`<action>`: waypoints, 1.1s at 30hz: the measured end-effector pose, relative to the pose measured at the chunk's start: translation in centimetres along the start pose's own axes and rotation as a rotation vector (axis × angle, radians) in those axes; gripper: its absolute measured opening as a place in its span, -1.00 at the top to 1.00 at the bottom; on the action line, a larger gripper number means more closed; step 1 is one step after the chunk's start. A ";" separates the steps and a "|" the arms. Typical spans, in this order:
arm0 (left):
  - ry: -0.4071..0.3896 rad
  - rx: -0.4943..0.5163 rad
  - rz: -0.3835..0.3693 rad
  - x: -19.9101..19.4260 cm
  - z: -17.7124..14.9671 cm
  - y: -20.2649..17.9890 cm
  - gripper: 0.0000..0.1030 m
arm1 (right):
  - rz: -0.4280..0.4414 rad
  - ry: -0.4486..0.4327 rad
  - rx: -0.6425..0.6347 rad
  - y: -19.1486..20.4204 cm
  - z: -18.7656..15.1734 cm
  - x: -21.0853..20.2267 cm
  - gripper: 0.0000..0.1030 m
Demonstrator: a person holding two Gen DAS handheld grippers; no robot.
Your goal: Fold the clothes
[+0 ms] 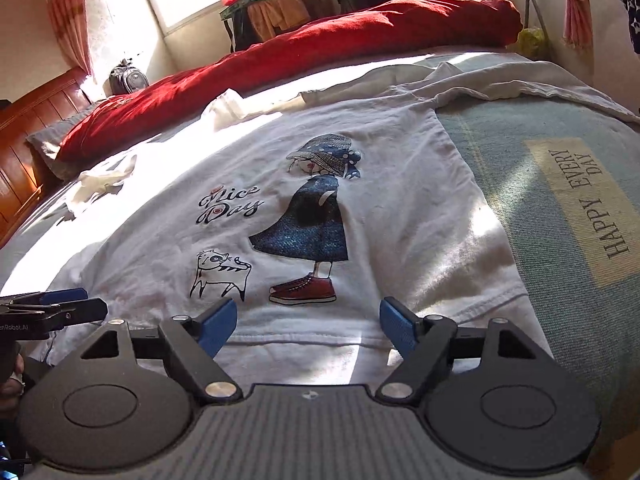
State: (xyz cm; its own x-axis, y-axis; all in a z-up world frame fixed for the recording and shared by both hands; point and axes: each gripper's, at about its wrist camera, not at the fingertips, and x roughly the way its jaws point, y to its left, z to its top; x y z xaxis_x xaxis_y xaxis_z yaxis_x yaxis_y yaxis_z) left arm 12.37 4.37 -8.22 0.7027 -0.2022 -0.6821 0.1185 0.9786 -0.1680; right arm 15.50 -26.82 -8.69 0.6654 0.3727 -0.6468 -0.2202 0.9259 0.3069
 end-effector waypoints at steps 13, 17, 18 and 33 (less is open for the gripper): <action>0.042 -0.073 0.043 0.1 0.5 -0.3 -0.84 | -0.148 0.071 -0.184 4.0 -0.5 0.8 -1.00; 0.038 -0.091 0.059 0.3 0.5 -0.5 -0.87 | -0.102 0.032 -0.164 3.0 -1.1 0.3 -1.00; 0.037 -0.098 0.063 0.3 0.5 -0.6 -0.87 | -0.088 0.022 -0.158 2.8 -1.2 0.2 -1.00; 0.007 -0.153 0.029 0.0 0.3 0.1 -0.92 | -0.135 0.030 -0.231 3.6 -1.8 0.5 -1.00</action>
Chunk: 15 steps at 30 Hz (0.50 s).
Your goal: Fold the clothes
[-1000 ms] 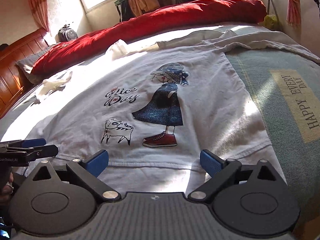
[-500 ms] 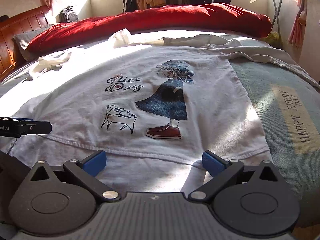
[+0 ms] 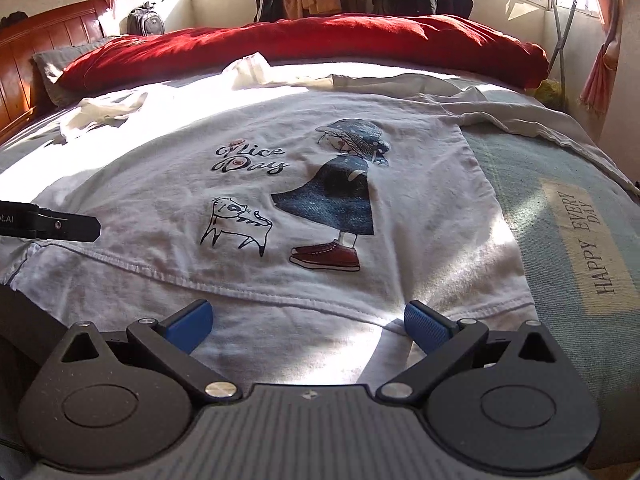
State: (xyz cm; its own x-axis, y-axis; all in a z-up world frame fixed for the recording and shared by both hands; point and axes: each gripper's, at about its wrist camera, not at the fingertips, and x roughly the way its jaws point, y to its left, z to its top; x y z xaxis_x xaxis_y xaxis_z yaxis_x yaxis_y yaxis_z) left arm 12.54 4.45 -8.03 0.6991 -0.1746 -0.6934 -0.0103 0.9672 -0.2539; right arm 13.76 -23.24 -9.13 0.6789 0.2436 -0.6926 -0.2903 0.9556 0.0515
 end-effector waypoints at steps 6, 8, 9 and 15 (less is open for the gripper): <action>-0.019 0.020 -0.019 -1.1 0.2 -0.2 -0.92 | -0.034 0.009 -0.003 0.5 0.0 0.0 -1.00; -0.033 0.035 -0.029 -1.6 0.8 -0.4 -0.92 | -0.048 0.016 0.001 0.7 0.2 -0.2 -1.00; -0.045 0.054 -0.031 -1.7 1.2 -0.7 -0.92 | -0.052 0.021 0.003 0.7 0.3 -0.3 -1.00; -0.067 0.155 0.011 -0.2 3.1 -2.2 -0.92 | -0.032 -0.032 -0.011 1.0 2.4 -1.3 -1.00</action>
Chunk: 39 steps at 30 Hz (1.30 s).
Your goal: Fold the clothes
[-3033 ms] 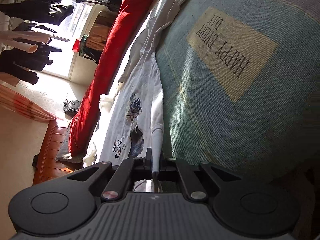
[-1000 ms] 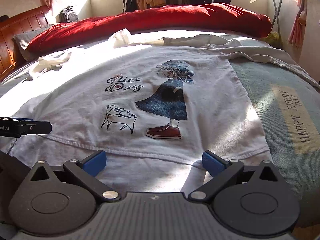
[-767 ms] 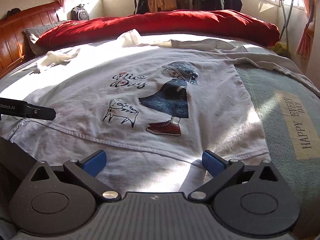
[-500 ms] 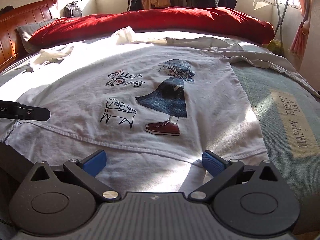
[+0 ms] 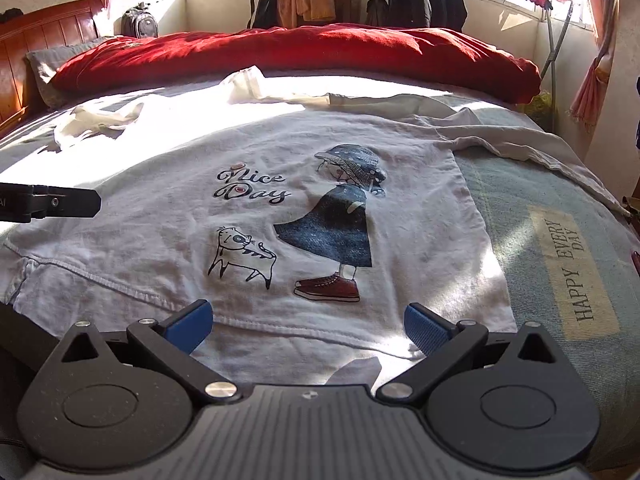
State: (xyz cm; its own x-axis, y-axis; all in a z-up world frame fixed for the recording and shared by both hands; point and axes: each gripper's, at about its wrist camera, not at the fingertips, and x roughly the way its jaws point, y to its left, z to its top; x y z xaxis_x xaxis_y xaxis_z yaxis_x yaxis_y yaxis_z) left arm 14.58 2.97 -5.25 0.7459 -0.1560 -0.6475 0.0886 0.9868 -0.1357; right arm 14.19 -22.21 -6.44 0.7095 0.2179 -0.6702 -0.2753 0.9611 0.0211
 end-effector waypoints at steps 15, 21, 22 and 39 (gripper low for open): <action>-0.024 -0.130 -0.093 -1.0 4.5 7.5 -0.92 | 0.099 0.034 0.076 -2.2 -1.0 1.0 -1.00; -0.048 -0.258 -0.071 3.6 9.9 14.0 -0.90 | 0.108 0.014 0.110 -3.2 1.0 1.1 -1.00; -0.033 -0.314 -0.083 5.0 10.1 15.5 -0.89 | 0.103 0.006 0.107 -3.3 1.4 1.1 -1.00; 0.014 -0.305 0.135 14.4 12.7 19.3 0.69 | 0.035 -0.008 0.100 -5.8 6.2 4.7 -1.00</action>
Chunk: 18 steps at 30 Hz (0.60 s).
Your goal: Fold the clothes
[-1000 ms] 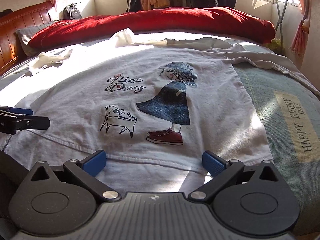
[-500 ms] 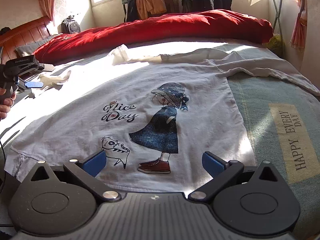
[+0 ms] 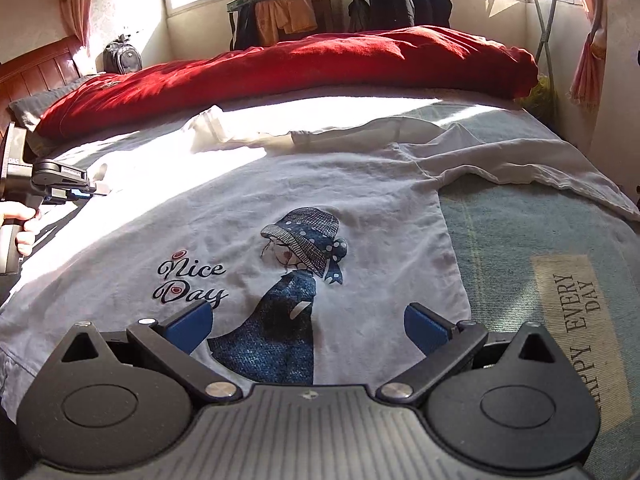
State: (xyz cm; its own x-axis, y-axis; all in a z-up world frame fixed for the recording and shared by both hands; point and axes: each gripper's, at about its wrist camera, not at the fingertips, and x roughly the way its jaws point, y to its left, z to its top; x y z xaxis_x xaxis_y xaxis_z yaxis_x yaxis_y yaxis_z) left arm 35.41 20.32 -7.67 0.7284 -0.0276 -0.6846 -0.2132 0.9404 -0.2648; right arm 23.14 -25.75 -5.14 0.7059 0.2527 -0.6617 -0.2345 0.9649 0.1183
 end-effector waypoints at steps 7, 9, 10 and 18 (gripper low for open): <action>0.011 0.071 -0.123 -6.5 -1.8 -2.1 0.66 | 0.092 -0.015 0.015 -0.3 2.4 0.8 -1.00; 0.028 0.072 -0.250 -8.9 -3.0 -3.4 0.49 | 0.169 -0.010 0.034 0.1 2.9 1.9 -1.00; 0.054 0.075 -0.322 -9.5 -3.7 -4.2 0.31 | 0.208 0.001 0.043 0.3 3.0 2.6 -1.00; 0.163 0.128 -0.279 -5.5 -7.8 -5.2 0.22 | 0.157 0.078 0.083 -0.9 0.9 4.9 -1.00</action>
State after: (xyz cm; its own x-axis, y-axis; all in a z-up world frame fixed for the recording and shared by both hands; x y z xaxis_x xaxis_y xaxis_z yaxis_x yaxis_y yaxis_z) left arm 27.44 12.93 -7.77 0.6312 -0.3341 -0.7000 0.0705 0.9235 -0.3772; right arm 27.41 -25.31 -7.83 0.6101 0.3976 -0.6853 -0.2795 0.9174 0.2834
